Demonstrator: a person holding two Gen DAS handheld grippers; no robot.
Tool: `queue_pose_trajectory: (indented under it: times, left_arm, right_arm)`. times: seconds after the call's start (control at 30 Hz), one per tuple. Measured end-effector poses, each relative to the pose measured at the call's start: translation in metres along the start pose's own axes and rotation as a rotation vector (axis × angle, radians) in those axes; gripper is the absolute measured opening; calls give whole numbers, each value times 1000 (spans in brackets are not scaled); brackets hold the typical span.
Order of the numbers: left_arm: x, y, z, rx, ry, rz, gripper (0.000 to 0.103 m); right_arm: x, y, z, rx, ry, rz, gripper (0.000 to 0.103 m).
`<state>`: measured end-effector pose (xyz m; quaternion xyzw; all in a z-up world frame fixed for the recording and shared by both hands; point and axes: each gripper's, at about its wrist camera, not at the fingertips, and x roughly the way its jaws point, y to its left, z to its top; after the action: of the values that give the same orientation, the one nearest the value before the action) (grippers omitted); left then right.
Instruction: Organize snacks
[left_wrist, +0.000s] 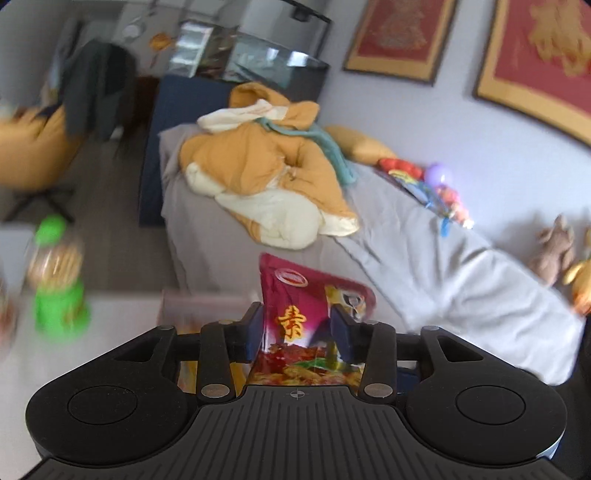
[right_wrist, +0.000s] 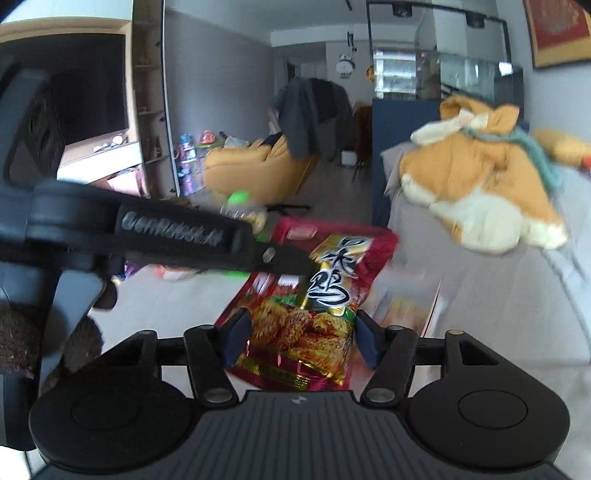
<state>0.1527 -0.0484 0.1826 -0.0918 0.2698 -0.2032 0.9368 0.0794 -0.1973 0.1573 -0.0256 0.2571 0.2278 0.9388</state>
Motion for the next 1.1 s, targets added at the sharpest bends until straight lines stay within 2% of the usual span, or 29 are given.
queue_pose_trajectory:
  times: [0.03, 0.07, 0.1, 0.13, 0.17, 0.23, 0.27, 0.4, 0.5, 0.57, 0.63, 0.73, 0.8, 0.87, 0.93, 1.1]
  left_arm:
    - [17, 9, 3, -23, 36, 9, 43]
    - [34, 23, 1, -87, 84, 3, 42]
    - [43, 36, -6, -153, 109, -21, 42]
    - [46, 49, -17, -199, 109, -43, 42]
    - [44, 57, -28, -208, 98, -39, 42]
    - [32, 67, -50, -170, 74, 22, 42]
    - [23, 70, -63, -154, 66, 55, 42]
    - [-28, 71, -116, -107, 53, 96, 42]
    - [-68, 61, -164, -31, 50, 198, 42]
    - [-84, 57, -191, -20, 49, 253, 42]
    - [-90, 55, -211, -38, 42, 270, 42]
    - [-86, 54, -227, -51, 64, 282, 42]
    - [-81, 48, -235, -22, 55, 321, 42]
    - [-80, 44, -235, -3, 59, 345, 42]
    - [-79, 41, -235, 9, 63, 361, 42]
    - [-77, 38, -237, 24, 67, 377, 43]
  right_arm:
    - [12, -8, 9, 8, 22, -5, 74]
    - [25, -17, 13, 24, 44, -27, 76]
    - [38, -26, 13, 58, 66, -79, 76]
    - [47, -35, 7, 108, 93, -133, 76]
    - [52, -43, -5, 157, 118, -137, 76]
    - [53, -49, -32, 200, 139, -89, 76]
    - [53, -47, -45, 203, 146, -99, 76]
    - [48, -23, -86, 165, 167, -139, 76]
    - [38, -2, -109, 164, 177, -115, 78]
    - [35, 16, -123, 164, 195, -119, 79]
    - [35, 31, -135, 145, 214, -123, 79]
    - [43, 45, -145, 128, 249, -147, 79]
    - [43, 49, -149, 118, 234, -179, 81]
    - [45, 49, -154, 104, 232, -223, 92]
    - [40, 46, -158, 144, 230, -243, 100]
    - [42, 46, -160, 160, 220, -287, 103]
